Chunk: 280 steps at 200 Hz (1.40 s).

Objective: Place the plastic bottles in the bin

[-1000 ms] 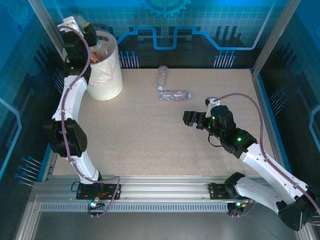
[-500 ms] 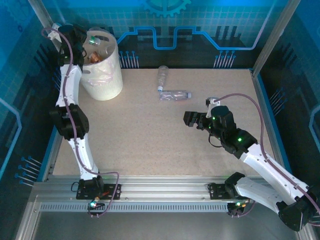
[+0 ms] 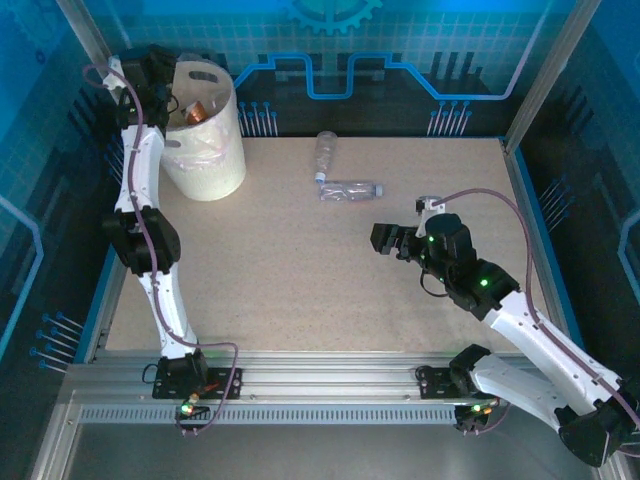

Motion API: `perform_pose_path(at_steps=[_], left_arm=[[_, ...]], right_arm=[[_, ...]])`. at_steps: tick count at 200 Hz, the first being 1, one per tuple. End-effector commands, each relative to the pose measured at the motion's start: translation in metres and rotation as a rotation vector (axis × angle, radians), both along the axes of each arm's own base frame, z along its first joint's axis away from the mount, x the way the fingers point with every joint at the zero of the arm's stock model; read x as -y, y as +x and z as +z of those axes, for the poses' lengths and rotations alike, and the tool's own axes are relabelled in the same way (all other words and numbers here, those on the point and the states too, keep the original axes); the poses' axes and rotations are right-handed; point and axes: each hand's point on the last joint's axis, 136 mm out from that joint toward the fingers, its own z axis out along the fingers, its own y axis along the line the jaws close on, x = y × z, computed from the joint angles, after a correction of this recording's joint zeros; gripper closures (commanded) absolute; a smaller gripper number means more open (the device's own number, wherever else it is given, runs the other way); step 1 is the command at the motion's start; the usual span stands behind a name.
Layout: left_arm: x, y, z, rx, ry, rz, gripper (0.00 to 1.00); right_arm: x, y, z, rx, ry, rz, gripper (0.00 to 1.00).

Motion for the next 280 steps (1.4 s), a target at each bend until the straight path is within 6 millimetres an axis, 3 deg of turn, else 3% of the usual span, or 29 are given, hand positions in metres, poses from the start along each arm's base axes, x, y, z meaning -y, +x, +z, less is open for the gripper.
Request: perform_pose_path(at_steps=[1,79,108,137,154,160,175,189,208,238,280], left_arm=[[0.005,-0.011,0.015,0.005,-0.013,-0.018,0.11],[0.038,-0.029,0.035,0.039,0.082,-0.120,0.05],[0.057,-0.041,0.042,0.051,0.123,-0.188,0.01],[0.081,-0.065,0.052,0.087,0.180,-0.254,0.01],[0.099,-0.081,0.055,0.113,0.201,-0.308,0.01],[0.107,-0.088,0.057,0.127,0.215,-0.331,0.01],[0.129,-0.101,0.056,0.139,0.266,-0.377,0.01],[0.151,-0.109,0.054,0.137,0.326,-0.415,0.01],[0.183,-0.117,0.052,0.125,0.415,-0.480,0.01],[0.224,-0.120,0.039,0.121,0.462,-0.588,0.01],[0.255,-0.107,0.022,0.094,0.466,-0.702,0.01]], right_arm=[[0.008,-0.004,-0.006,-0.019,-0.010,-0.030,0.00],[0.014,0.004,-0.023,-0.049,-0.057,-0.052,0.00],[0.013,0.016,-0.031,-0.048,-0.121,-0.016,0.00],[0.018,0.037,-0.044,-0.058,-0.230,0.044,0.00],[0.022,0.050,-0.056,-0.081,-0.296,0.099,0.00],[0.021,0.058,-0.048,-0.062,-0.310,0.128,0.00],[0.017,0.070,-0.052,-0.055,-0.351,0.230,0.00],[0.013,0.078,-0.056,-0.044,-0.409,0.357,0.00],[0.020,0.100,-0.062,-0.025,-0.507,0.405,0.00],[0.015,0.129,-0.072,0.010,-0.609,0.567,0.00],[-0.003,0.161,-0.099,-0.020,-0.743,0.762,0.00]])
